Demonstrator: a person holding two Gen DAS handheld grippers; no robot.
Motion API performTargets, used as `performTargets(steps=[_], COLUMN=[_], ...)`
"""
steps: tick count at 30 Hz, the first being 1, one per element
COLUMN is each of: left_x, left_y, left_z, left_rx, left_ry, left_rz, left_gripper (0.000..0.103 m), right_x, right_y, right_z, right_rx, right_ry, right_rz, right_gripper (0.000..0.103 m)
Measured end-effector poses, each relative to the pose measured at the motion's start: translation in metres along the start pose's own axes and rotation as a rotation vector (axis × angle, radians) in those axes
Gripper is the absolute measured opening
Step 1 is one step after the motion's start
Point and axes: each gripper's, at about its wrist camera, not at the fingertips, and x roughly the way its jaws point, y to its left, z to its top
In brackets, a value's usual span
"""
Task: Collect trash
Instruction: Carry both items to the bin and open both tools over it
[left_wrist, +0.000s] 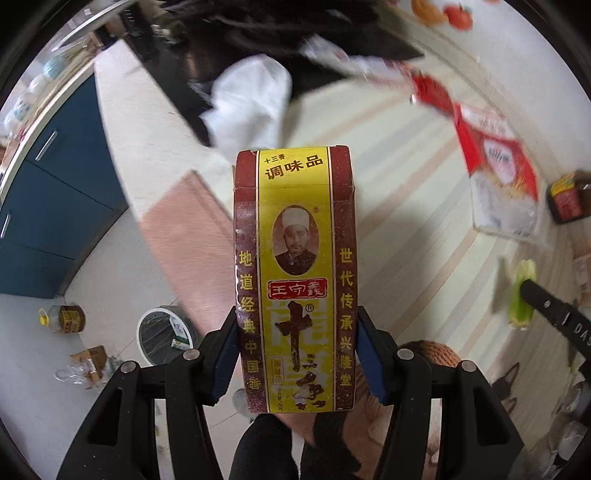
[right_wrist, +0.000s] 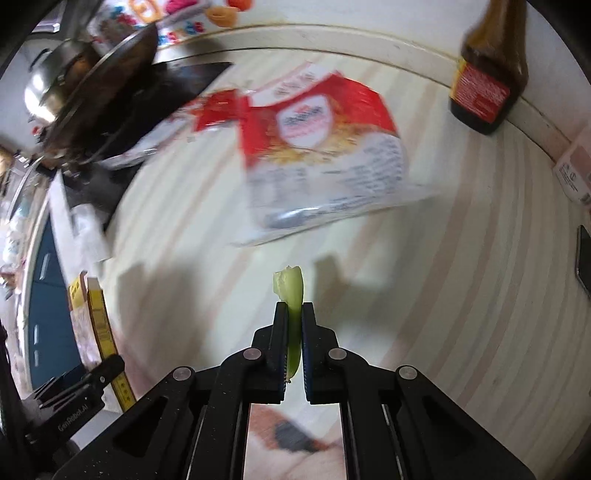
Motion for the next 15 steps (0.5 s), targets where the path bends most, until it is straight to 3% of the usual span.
performTargets(steps=[3, 10, 15], left_x=[-0.018, -0.031, -0.025], left_y=[0.031, 0.171, 0.264], left_z=[-0.007, -0.055, -0.106], left_rx=[-0.053, -0.254, -0.415], left_ry=[-0.041, -0.091, -0.073], left_rz=[-0.033, -0.02, 0.033], left_gripper=[0.054, 0.054, 0.054], right_x=[-0.019, -0.043, -0.015], right_y=[0.03, 0.135, 0.226], right_z=[-0.012, -0.06, -0.119], right_rx=[-0.058, -0.262, -0.419], right_ry=[-0.006, 0.006, 0.072], right_rz=[0.044, 0.158, 0.208], right_gripper=[0.007, 0.006, 0.006])
